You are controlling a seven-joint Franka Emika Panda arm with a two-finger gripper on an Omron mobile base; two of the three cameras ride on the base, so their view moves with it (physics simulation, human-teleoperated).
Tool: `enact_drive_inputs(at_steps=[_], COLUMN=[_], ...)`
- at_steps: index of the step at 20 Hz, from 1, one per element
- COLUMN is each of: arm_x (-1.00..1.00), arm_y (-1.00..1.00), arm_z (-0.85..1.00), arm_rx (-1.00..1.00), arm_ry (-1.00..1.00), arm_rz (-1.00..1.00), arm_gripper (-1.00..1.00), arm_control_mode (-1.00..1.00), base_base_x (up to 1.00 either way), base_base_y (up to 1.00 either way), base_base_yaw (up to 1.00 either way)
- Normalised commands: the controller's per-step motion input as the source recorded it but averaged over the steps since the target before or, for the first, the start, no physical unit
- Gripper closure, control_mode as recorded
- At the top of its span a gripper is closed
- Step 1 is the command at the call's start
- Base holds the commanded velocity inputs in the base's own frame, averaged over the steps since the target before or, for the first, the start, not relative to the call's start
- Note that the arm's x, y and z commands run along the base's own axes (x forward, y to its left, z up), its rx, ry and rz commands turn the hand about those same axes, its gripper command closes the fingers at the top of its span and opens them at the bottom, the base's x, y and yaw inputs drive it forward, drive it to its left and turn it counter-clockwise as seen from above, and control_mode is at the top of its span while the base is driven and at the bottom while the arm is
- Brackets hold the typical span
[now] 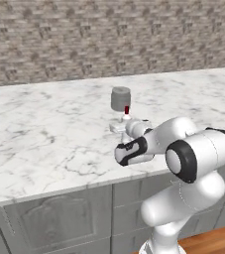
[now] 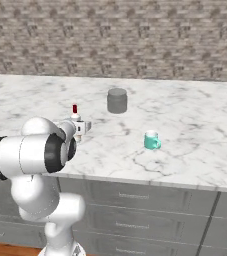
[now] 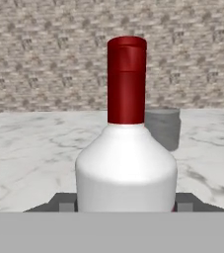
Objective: Open the cabinet directly in front. Then move the liquor and the mug to the dining counter with the jar on it.
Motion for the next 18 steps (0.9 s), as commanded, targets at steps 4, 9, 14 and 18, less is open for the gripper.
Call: enact_drive_inputs(at_steps=[4, 9, 14, 18], arm_x=[0.00, 0.00, 0.00, 0.00], arm_y=[0.00, 0.00, 0.00, 0.00], arm_z=[0.00, 0.00, -0.01, -0.01], arm_rx=[0.00, 0.00, 0.00, 0.00], arm_ry=[0.00, 0.00, -0.01, -0.01], arm_rz=[0.00, 0.00, 0.00, 0.00], arm_gripper=[1.00, 1.00, 1.00, 1.00], arm_control_mode=[-1.00, -1.00, -1.00, -1.00], base_base_x=[0.00, 0.00, 0.00, 0.00], base_base_y=[0.00, 0.00, 0.00, 0.00], base_base_yaw=[0.00, 0.00, 0.00, 0.00])
